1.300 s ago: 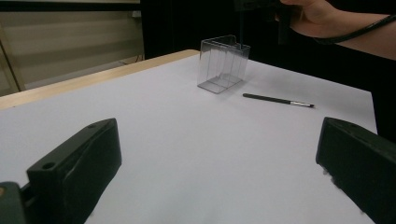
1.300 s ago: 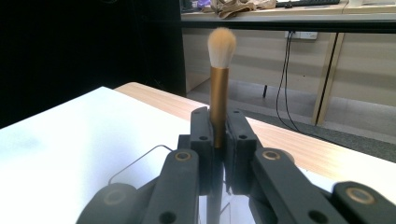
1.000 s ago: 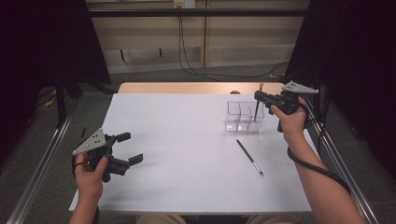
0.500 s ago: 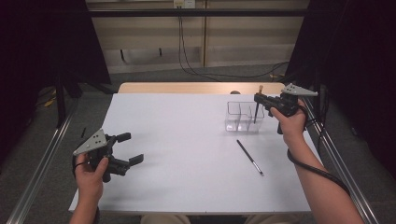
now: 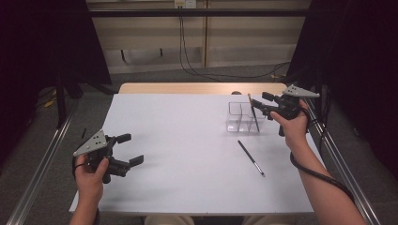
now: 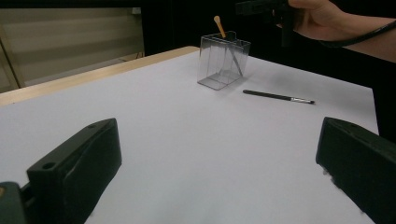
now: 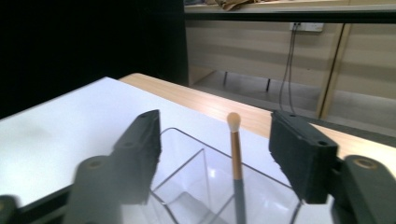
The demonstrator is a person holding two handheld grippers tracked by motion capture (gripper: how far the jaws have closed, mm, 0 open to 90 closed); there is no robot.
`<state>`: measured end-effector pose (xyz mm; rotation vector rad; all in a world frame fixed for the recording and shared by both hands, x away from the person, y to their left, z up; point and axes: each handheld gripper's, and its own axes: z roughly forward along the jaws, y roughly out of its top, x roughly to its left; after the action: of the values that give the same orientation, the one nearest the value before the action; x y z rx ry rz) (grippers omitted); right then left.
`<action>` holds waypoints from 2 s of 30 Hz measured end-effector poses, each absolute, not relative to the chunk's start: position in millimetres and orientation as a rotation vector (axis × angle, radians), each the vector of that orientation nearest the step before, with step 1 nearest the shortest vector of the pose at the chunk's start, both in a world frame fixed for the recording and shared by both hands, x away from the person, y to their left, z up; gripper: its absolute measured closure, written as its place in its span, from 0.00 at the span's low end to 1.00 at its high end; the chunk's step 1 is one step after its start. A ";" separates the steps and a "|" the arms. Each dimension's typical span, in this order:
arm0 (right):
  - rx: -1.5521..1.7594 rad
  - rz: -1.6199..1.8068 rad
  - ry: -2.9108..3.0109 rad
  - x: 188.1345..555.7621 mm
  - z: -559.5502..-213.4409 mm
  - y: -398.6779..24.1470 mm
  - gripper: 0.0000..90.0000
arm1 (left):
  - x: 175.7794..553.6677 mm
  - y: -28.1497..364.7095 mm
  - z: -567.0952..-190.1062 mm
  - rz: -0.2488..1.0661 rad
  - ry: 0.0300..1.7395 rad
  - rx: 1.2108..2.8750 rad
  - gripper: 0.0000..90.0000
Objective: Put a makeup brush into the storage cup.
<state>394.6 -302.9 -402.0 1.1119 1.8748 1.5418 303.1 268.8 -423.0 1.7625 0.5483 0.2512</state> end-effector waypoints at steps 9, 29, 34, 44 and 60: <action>1.131 1.566 1.860 387.4 -400.9 -301.0 0.14 | 304.0 269.7 -424.0 0.250 0.556 1.755 0.00; 1.082 1.558 1.879 353.8 -392.7 -307.9 0.06 | 305.8 269.0 -425.9 0.249 0.563 1.759 0.00; 1.083 1.571 1.880 347.0 -396.2 -309.6 0.06 | 304.7 272.1 -424.8 0.252 0.565 1.747 0.00; 1.074 1.553 1.909 335.2 -403.3 -308.9 0.05 | 303.0 274.5 -423.0 0.261 0.562 1.741 0.00; 1.067 1.531 1.934 312.5 -411.3 -317.6 0.04 | 302.2 272.6 -423.4 0.261 0.569 1.734 0.00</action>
<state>312.5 -317.6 -411.3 1.0666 1.9344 1.5309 302.2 272.6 -423.4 1.7343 0.5686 0.2615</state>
